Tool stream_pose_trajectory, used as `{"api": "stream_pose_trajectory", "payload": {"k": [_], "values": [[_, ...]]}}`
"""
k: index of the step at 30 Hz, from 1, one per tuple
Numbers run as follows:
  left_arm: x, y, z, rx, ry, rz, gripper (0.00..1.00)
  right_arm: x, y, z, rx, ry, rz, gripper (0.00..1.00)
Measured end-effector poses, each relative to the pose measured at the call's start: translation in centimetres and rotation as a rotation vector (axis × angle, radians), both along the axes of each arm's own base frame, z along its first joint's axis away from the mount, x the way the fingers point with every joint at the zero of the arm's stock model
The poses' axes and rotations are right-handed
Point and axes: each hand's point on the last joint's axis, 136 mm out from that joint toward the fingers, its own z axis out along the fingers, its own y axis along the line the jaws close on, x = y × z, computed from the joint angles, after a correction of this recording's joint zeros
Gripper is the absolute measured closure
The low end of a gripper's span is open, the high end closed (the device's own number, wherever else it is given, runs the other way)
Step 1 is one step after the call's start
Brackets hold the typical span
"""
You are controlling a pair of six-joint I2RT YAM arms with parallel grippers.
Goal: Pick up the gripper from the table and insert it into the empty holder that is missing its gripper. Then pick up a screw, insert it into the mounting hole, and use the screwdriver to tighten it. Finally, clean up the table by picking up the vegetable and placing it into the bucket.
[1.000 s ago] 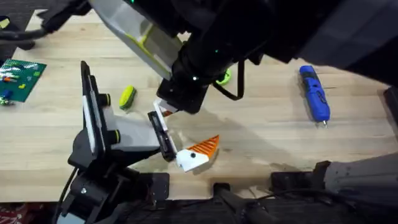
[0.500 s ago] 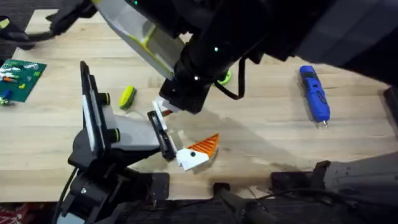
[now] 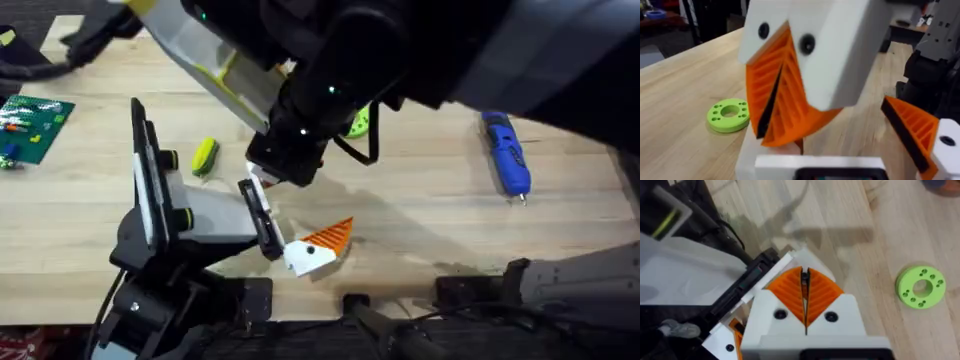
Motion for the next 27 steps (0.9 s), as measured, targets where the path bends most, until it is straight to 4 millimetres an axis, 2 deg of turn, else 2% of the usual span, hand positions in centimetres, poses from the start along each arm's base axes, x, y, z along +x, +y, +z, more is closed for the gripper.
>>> {"api": "stream_pose_trajectory", "payload": {"k": [19, 27], "values": [[-0.09, -0.06, -0.13, -0.005, 0.024, -0.007, 0.016, -0.05, -0.17, -0.49, -0.019, 0.019, -0.017, 0.993], [-0.08, -0.06, -0.12, -0.005, 0.024, -0.006, 0.016, -0.24, -0.17, -0.53, -0.017, 0.033, -0.028, 0.728]]}}
